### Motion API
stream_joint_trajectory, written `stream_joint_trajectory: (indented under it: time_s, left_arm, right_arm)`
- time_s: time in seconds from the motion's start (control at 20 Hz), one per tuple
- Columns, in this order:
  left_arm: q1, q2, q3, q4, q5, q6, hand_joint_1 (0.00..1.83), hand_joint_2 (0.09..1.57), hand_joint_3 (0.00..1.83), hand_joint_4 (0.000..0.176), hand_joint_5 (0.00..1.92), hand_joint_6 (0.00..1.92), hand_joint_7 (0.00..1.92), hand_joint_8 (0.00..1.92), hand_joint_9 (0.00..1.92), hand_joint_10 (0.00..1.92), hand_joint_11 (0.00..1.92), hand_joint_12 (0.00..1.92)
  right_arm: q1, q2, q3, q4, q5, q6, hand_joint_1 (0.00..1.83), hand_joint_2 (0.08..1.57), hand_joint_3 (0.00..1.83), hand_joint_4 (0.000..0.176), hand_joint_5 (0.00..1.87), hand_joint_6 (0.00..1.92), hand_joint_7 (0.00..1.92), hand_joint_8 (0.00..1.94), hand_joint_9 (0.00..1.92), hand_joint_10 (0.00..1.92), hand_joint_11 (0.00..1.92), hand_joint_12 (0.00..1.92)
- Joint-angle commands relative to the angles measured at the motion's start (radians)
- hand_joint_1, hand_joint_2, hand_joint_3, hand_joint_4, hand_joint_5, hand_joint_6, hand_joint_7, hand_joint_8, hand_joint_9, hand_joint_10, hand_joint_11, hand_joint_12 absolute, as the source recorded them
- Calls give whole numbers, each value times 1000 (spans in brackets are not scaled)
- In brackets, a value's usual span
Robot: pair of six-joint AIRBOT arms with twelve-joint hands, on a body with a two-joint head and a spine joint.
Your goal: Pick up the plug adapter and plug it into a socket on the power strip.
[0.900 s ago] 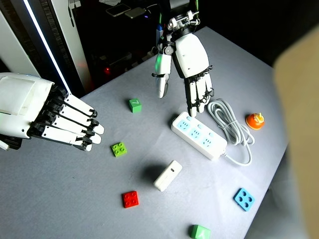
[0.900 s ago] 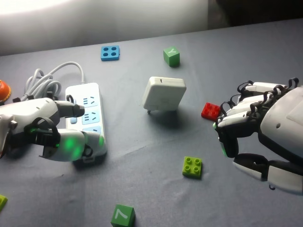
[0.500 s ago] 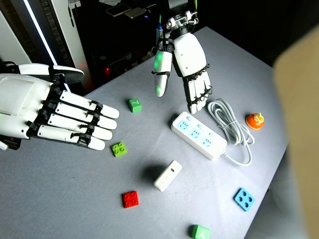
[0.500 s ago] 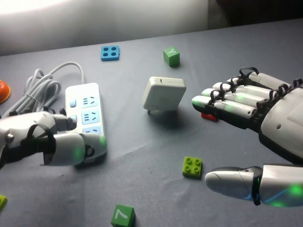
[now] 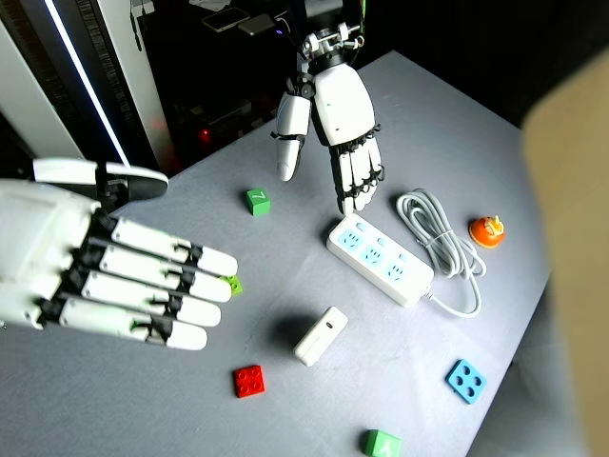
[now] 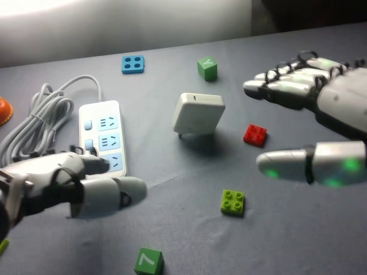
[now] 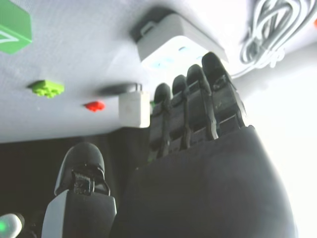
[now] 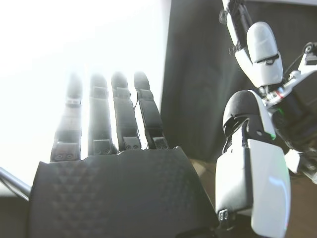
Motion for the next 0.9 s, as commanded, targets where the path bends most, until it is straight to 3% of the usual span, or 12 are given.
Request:
stream_joint_trajectory:
  time_s: [0.0,0.1,0.3,0.35,0.4,0.6,0.85]
  left_arm:
    - [-1,-4,7,70,-22,-17,0,1214,0,0,199,3,152,3,143,1,0,445]
    - [7,-29,19,84,-22,-34,0,1217,0,0,173,0,139,3,136,3,0,424]
    - [16,-70,46,129,-22,-50,0,1215,0,0,182,3,159,6,156,7,0,486]
    - [18,-80,54,131,-22,-52,0,1221,1,0,147,0,116,2,119,1,0,447]
    - [19,-92,65,135,-24,-53,0,1226,2,0,158,4,126,5,126,4,0,466]
    - [30,-116,93,157,-29,-55,0,1229,1,0,148,2,132,4,133,4,0,445]
    - [52,-151,128,164,-41,-57,0,1232,0,0,140,2,133,0,134,2,0,436]
  right_arm:
    - [29,0,17,-9,53,30,456,1120,14,0,217,1,200,1,176,2,0,529]
    - [120,-27,70,-9,-71,94,648,1129,5,0,228,3,203,1,191,4,0,598]
    - [276,-119,223,0,-266,149,671,1134,5,0,216,0,190,0,184,0,0,615]
    - [317,-146,263,46,-338,149,893,1103,0,0,236,6,189,1,186,1,0,657]
    - [358,-177,310,109,-421,146,949,1093,0,0,223,1,176,0,182,0,0,663]
    - [401,-276,445,133,-562,145,1009,1094,0,0,204,3,164,1,158,3,0,578]
    - [384,-365,531,144,-590,142,1014,1097,0,0,216,3,180,4,168,4,0,569]
